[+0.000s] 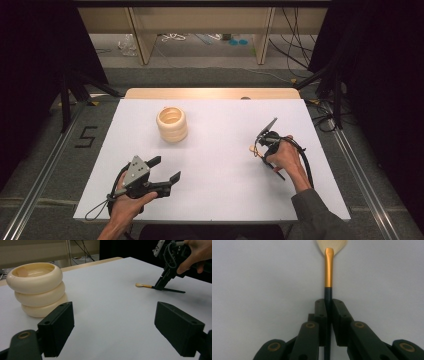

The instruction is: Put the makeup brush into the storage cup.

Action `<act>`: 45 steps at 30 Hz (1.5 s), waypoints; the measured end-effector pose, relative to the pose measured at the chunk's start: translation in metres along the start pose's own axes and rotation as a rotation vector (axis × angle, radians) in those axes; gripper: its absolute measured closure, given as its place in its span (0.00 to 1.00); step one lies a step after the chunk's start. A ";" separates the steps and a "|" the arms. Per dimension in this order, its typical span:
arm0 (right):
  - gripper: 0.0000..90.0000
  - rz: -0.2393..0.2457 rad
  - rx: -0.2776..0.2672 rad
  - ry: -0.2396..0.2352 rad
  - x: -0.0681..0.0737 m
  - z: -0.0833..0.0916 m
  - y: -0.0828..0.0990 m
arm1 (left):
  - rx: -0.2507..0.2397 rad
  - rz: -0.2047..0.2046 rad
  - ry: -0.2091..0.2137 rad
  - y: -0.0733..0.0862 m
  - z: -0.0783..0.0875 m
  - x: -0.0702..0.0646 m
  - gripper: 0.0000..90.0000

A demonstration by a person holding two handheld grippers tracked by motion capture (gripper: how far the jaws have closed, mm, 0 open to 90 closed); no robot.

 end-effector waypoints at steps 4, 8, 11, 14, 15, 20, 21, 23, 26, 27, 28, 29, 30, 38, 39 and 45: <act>0.93 0.020 -0.003 0.007 -0.001 0.000 0.000 | 0.001 0.000 0.000 0.000 0.000 0.000 0.18; 0.93 0.023 -0.010 -0.001 -0.001 0.001 0.000 | -0.001 0.002 0.000 0.000 0.000 0.000 0.18; 0.93 0.030 -0.017 -0.008 -0.001 0.003 -0.001 | -0.002 0.002 0.001 0.000 0.000 0.000 0.18; 0.93 0.033 -0.030 -0.016 0.000 0.006 -0.003 | -0.002 0.003 0.001 0.000 0.000 0.000 0.18; 0.93 0.045 -0.066 -0.009 -0.002 0.007 -0.005 | -0.002 0.002 0.001 0.000 0.000 0.000 0.18; 0.93 0.050 -0.152 -0.028 -0.006 0.020 -0.011 | -0.003 0.004 0.000 -0.001 0.000 0.000 0.18; 0.93 0.047 -0.174 -0.046 -0.006 0.023 -0.012 | -0.003 0.004 0.000 -0.001 0.001 0.000 0.18; 0.93 0.035 -0.230 -0.045 -0.008 0.027 -0.015 | -0.006 0.005 0.004 -0.001 0.000 0.000 0.18; 0.93 0.024 -0.293 -0.064 -0.008 0.033 -0.020 | -0.003 0.005 0.001 -0.001 0.001 0.000 0.18; 0.93 0.029 -0.318 -0.060 -0.009 0.036 -0.021 | -0.003 0.005 0.001 -0.001 0.001 0.000 0.18; 0.93 0.033 -0.332 -0.060 -0.009 0.036 -0.022 | -0.003 0.005 0.001 -0.001 0.001 0.000 0.18; 0.93 0.028 -0.349 -0.069 -0.008 0.039 -0.023 | -0.003 0.005 0.001 -0.001 0.001 0.000 0.18; 0.93 0.027 -0.364 -0.073 -0.007 0.041 -0.024 | -0.003 0.004 0.001 -0.001 0.001 0.000 0.18; 0.93 0.045 -0.546 -0.097 0.002 0.057 -0.033 | -0.004 0.002 0.005 -0.001 0.001 0.000 0.18; 0.93 0.039 -0.566 -0.108 0.003 0.059 -0.033 | -0.003 0.001 0.004 -0.001 0.001 0.000 0.18; 0.93 0.051 -0.650 -0.139 0.016 0.068 -0.038 | -0.004 0.001 0.003 -0.001 0.001 0.000 0.18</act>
Point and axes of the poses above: each handheld gripper's, and its own axes: z roughly backward along the jaws, y roughly out of its underside, x roughly to its left, the point moved 8 cm from there along -z, roughly forward along the jaws, and after that the axes turned 8 degrees about z, right-handed, at the moved point
